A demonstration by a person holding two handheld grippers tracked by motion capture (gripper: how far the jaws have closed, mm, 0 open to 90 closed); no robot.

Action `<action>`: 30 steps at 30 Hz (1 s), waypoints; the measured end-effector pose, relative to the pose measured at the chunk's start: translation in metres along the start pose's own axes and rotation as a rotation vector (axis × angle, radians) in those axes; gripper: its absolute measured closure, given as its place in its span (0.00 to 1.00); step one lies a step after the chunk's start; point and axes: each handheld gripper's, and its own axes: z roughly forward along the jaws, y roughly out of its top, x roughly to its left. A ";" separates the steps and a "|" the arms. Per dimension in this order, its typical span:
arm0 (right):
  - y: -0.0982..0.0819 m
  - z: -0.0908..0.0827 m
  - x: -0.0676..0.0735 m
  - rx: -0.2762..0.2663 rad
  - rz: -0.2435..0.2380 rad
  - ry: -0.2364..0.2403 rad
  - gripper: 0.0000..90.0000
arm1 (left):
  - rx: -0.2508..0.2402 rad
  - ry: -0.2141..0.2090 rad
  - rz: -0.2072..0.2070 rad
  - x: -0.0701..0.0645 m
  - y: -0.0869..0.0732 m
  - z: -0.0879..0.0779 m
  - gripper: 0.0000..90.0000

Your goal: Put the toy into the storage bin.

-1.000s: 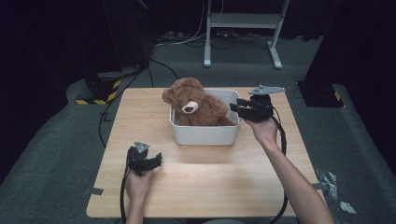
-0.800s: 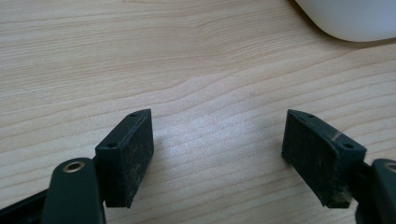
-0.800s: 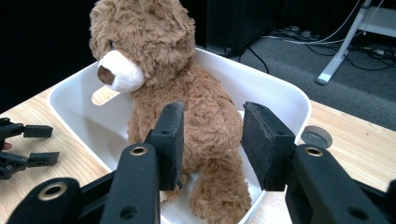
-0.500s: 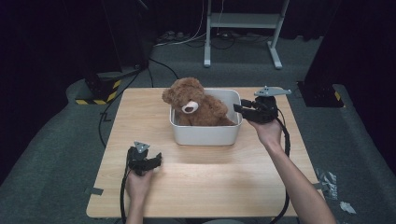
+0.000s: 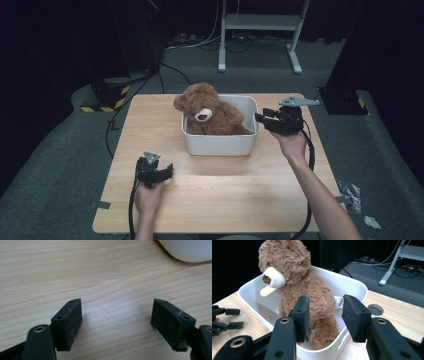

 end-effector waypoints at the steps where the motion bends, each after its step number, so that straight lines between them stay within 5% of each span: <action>1: 0.000 -0.001 -0.001 0.001 0.001 0.002 0.63 | 0.000 0.000 0.000 0.000 0.000 0.000 0.28; 30: -0.017 -0.024 -0.007 -0.035 0.028 -0.009 0.62 | 0.000 0.000 0.000 0.000 0.000 0.000 0.28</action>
